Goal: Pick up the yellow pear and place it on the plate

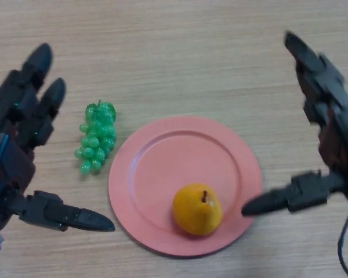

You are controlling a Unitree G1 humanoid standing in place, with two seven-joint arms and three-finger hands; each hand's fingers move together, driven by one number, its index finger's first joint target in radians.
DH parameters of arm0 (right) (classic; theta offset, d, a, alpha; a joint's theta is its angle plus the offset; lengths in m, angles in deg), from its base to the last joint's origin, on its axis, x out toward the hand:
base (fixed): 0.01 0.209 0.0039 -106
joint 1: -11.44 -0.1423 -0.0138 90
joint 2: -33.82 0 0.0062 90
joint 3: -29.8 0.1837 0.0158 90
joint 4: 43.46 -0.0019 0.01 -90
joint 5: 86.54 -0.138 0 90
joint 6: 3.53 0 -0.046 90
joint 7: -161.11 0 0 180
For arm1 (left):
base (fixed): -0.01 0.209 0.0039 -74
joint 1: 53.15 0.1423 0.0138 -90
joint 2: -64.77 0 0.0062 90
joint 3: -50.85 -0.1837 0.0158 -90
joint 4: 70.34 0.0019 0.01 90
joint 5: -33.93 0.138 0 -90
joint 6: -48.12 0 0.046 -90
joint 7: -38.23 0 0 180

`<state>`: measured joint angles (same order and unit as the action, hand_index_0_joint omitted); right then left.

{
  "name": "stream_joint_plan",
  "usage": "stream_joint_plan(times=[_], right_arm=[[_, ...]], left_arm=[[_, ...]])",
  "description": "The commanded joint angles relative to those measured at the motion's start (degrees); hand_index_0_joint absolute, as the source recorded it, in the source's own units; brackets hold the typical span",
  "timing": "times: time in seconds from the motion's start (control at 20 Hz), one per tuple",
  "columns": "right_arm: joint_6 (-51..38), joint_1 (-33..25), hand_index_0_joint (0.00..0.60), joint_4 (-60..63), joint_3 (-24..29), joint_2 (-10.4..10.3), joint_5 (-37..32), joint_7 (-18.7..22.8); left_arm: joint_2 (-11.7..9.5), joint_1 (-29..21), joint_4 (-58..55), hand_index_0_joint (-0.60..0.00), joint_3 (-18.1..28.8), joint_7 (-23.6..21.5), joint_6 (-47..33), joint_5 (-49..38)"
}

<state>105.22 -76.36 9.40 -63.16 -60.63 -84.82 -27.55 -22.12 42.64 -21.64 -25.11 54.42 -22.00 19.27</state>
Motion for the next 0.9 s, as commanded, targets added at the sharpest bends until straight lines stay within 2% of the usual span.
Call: stream_joint_plan(times=[0.05,0.25,0.35,0.45,0.9], right_arm=[[-6.9,0.2,0.000,-5.0,1.5,0.6,1.3,1.4],[-3.5,0.4,0.000,-8.5,0.9,0.7,0.5,0.2],[-0.6,0.2,0.000,-10.4,0.1,0.8,0.3,-0.1],[0.6,-0.1,0.000,-11.9,0.1,0.8,-0.9,-0.2],[6.5,-1.4,0.000,-15.5,0.6,1.3,-5.4,-2.8]], left_arm=[[-1.8,-1.5,-2.8,0.000,2.7,0.2,-7.6,1.0],[-2.3,-2.6,-4.6,0.000,1.5,0.4,-3.5,3.3],[-2.0,-3.0,-4.9,0.000,1.8,-0.4,-3.5,2.5],[-2.6,-3.6,-5.8,0.000,2.1,-0.7,-2.8,2.5],[-4.5,-6.2,-9.3,0.000,2.2,1.6,4.3,5.7]])
